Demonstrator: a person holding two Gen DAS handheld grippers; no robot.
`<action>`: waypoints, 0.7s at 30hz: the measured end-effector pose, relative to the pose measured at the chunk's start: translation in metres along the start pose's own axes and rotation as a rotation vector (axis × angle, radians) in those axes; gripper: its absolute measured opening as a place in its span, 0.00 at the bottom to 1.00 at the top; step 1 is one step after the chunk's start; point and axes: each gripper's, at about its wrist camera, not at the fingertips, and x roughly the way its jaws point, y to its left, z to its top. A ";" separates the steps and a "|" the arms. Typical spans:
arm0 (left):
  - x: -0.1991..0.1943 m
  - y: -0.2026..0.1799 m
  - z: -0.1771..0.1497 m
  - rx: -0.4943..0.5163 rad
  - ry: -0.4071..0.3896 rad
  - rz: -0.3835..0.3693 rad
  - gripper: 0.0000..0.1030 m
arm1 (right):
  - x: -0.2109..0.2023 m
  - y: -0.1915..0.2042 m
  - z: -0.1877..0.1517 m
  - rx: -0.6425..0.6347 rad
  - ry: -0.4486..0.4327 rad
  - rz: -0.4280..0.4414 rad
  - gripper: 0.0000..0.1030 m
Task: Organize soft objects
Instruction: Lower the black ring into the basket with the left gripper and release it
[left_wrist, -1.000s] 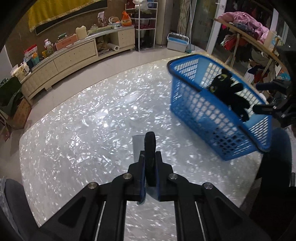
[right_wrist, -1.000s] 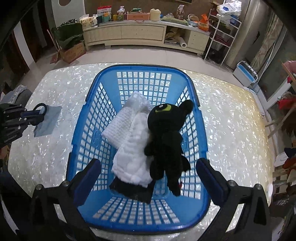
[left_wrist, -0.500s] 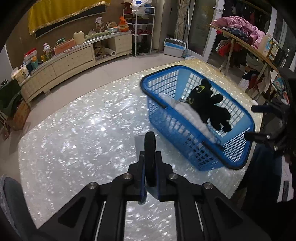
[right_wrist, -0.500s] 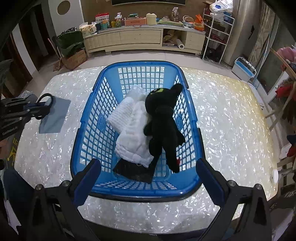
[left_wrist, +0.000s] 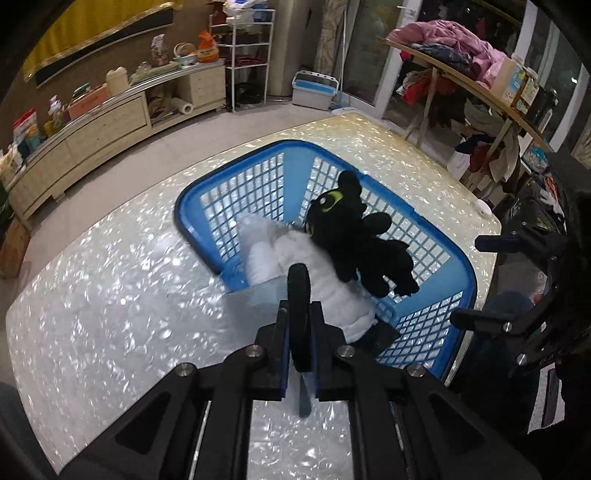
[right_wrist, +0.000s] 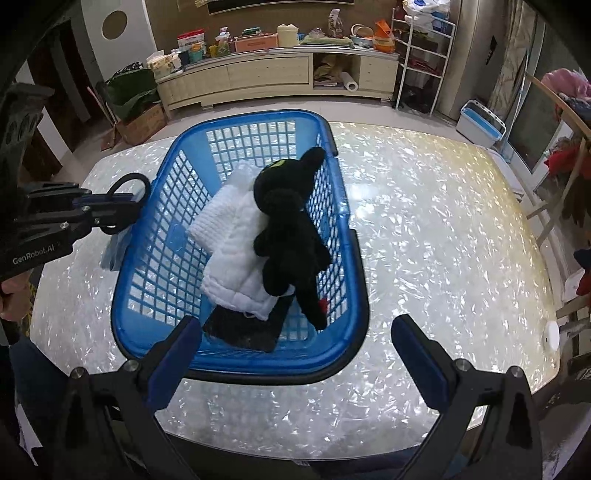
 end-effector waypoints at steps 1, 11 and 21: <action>0.002 -0.003 0.004 0.007 0.002 0.003 0.07 | 0.001 -0.002 0.000 0.004 -0.001 0.003 1.00; 0.034 -0.012 0.030 0.016 0.030 -0.014 0.08 | 0.012 -0.020 0.001 0.034 0.006 0.023 1.00; 0.074 -0.019 0.040 0.020 0.085 -0.019 0.08 | 0.025 -0.037 0.001 0.072 0.023 0.040 1.00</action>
